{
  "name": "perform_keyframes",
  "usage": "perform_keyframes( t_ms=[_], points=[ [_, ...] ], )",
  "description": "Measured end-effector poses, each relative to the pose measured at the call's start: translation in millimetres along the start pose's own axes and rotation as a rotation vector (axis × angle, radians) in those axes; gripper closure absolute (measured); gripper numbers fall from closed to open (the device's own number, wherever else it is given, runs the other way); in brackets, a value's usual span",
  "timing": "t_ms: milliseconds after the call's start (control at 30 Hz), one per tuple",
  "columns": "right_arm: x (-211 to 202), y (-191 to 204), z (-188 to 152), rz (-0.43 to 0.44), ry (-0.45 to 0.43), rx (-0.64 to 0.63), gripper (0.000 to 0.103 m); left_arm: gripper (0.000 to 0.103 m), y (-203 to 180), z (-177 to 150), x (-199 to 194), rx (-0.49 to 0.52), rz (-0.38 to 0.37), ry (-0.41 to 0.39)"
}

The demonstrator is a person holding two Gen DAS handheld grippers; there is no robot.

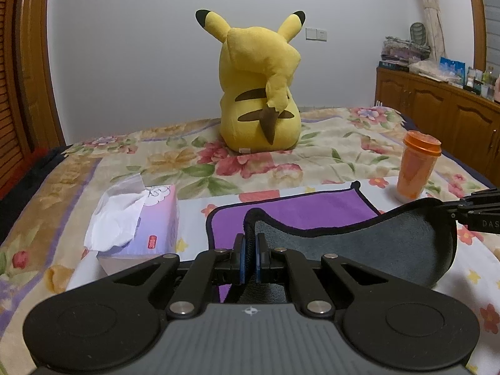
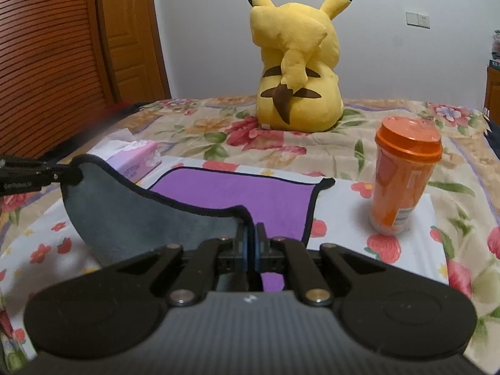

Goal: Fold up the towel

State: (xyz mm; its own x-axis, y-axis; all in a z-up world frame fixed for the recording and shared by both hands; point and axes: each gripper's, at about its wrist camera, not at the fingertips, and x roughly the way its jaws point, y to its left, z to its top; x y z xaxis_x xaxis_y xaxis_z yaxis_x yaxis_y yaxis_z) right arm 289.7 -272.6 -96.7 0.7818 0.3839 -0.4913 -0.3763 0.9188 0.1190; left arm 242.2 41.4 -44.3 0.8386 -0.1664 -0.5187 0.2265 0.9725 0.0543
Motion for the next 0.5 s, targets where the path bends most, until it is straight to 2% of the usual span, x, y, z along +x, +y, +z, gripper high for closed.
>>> perform_keyframes(
  t_ms=[500],
  points=[
    [17, -6, 21, -0.020, -0.047, -0.037, 0.098, 0.094, 8, 23, 20, -0.031, 0.005, -0.050]
  ],
)
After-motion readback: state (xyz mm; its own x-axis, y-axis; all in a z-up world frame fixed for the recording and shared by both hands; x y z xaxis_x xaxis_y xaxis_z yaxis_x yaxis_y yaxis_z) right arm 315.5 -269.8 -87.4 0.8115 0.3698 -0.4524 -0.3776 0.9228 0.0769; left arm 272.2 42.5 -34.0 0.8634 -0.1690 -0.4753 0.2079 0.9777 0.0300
